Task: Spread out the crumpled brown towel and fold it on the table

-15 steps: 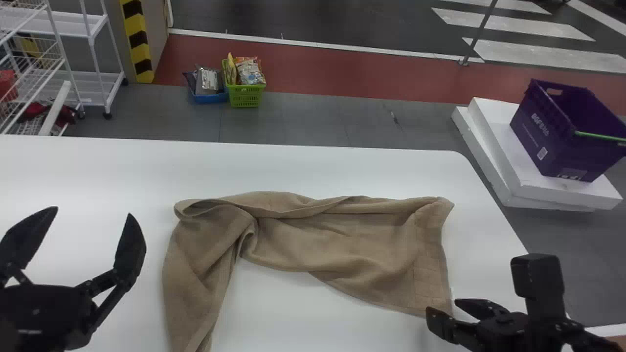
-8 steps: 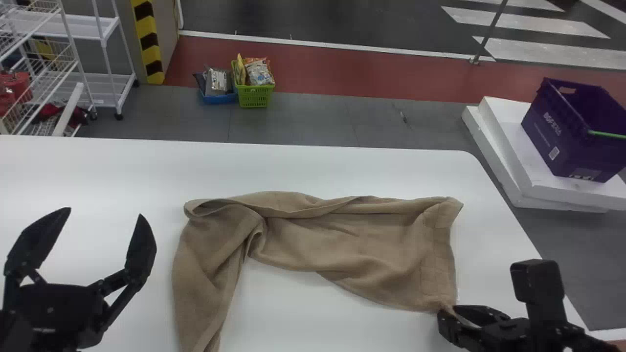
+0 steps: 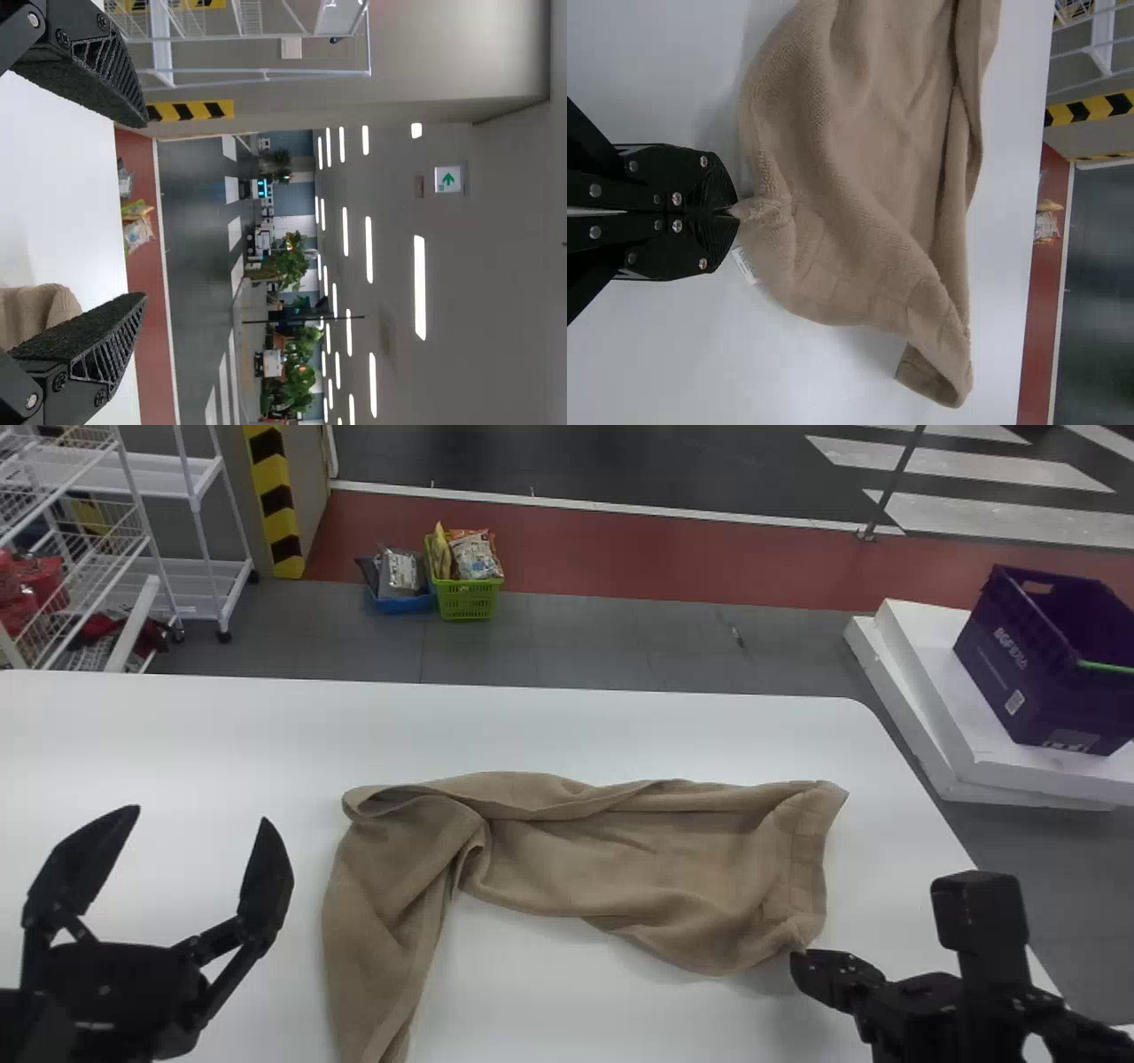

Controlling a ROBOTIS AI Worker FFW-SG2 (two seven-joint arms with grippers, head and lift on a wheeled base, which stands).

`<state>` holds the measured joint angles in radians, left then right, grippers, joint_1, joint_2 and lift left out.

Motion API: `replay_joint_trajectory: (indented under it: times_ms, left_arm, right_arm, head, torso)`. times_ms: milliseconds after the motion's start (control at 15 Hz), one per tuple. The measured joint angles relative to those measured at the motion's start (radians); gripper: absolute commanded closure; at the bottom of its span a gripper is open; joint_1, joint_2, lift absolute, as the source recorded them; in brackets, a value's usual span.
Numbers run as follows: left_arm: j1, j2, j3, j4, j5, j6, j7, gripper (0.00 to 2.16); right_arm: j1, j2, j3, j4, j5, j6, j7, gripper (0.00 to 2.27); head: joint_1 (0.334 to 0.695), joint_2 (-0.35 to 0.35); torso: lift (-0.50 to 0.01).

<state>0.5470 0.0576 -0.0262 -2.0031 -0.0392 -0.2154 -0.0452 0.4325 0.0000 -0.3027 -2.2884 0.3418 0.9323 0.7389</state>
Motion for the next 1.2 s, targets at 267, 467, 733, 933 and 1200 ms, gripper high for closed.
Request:
replay_joint_trajectory:
  times_ms: [267, 467, 733, 933, 1200]
  left_arm:
    - [0.015, 0.002, -0.008, 0.012, -0.04, 0.004, -0.047, 0.14]
    - [0.012, 0.011, -0.014, 0.032, -0.052, 0.002, -0.071, 0.14]
    - [0.017, 0.044, -0.025, 0.033, -0.053, -0.004, -0.086, 0.14]
    - [0.014, 0.069, -0.044, 0.031, -0.052, -0.006, -0.095, 0.14]
    - [0.024, 0.095, -0.05, 0.036, -0.039, -0.012, -0.113, 0.14]
  right_arm:
    - [-0.047, 0.0, -0.065, 0.017, -0.063, -0.018, -0.03, 1.63]
    - [-0.163, 0.0, -0.184, 0.109, -0.114, -0.039, -0.039, 1.63]
    - [-0.363, 0.0, -0.404, 0.29, -0.16, -0.034, -0.034, 1.63]
    - [-0.45, -0.032, -0.496, 0.407, -0.173, -0.016, -0.046, 1.63]
    - [-0.493, -0.056, -0.535, 0.491, -0.163, -0.03, -0.094, 1.63]
  head:
    - [0.695, -0.205]
    - [0.695, -0.278]
    - [0.695, -0.35]
    - [0.695, -0.35]
    - [0.695, -0.35]
  torso:
    - [-0.127]
    - [-0.127]
    - [-0.127]
    - [-0.127]
    - [-0.127]
